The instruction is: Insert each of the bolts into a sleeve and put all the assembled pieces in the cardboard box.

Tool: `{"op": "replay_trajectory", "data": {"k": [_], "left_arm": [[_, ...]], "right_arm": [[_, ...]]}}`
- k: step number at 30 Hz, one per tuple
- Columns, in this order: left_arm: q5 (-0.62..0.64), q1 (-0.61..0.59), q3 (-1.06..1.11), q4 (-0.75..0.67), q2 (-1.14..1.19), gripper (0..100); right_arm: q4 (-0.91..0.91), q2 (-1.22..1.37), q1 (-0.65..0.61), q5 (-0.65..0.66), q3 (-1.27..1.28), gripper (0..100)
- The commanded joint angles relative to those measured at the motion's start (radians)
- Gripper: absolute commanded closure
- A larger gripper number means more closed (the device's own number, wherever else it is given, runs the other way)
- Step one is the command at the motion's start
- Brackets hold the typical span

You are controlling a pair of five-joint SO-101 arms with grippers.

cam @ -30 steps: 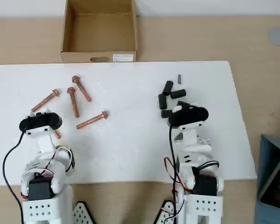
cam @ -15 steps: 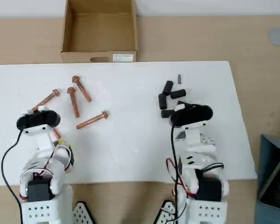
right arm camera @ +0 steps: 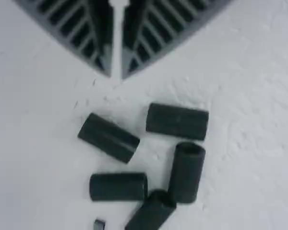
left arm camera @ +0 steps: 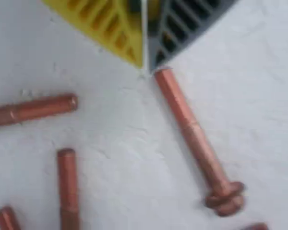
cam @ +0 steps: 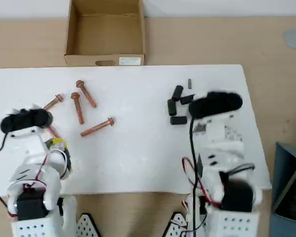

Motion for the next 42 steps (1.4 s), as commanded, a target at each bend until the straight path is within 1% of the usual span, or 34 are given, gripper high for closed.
{"op": "replay_trajectory", "data": {"k": [1,8,12,14,16,20,22,26,28,31,36,39,42], "left_arm": [[-0.008,-0.025,-0.157,0.003,0.165,99],[-0.009,-0.064,-0.379,0.006,0.538,99],[-0.106,-0.072,-0.477,0.006,0.723,99],[-0.126,-0.072,-0.508,0.0,0.812,99],[-0.135,-0.072,-0.545,0.002,0.901,99],[-0.229,-0.074,-0.621,0.008,1.063,99],[-0.255,-0.074,-0.667,0.029,1.127,99],[-0.31,-0.074,-0.744,0.055,1.218,99],[-0.35,-0.075,-0.77,0.055,1.248,99],[-0.416,-0.074,-0.783,0.057,1.264,99],[-0.502,-0.074,-0.775,0.057,1.271,99],[-0.512,-0.072,-0.773,0.057,1.271,99],[-0.512,-0.066,-0.773,0.057,1.271,99]], "right_arm": [[0.031,0.173,0.005,-0.009,-0.185,98.8],[0.126,0.458,0.008,-0.009,-0.43,98.8],[0.175,0.608,0.008,-0.003,-0.555,98.7],[0.189,0.693,0.008,0.008,-0.615,98.7],[0.189,0.782,0.008,0.075,-0.662,98.6],[0.184,0.961,0.008,0.253,-0.748,98.6],[0.187,1.041,0.008,0.356,-0.786,98.6],[0.227,1.156,0.01,0.566,-0.839,98.6],[0.242,1.193,0.005,0.651,-0.851,98.6],[0.233,1.234,0.002,0.718,-0.849,98.5],[0.209,1.291,0.007,0.902,-0.809,98.5],[0.212,1.32,0.007,0.942,-0.806,98.4],[0.209,1.351,0.005,0.971,-0.811,94.0]]}}
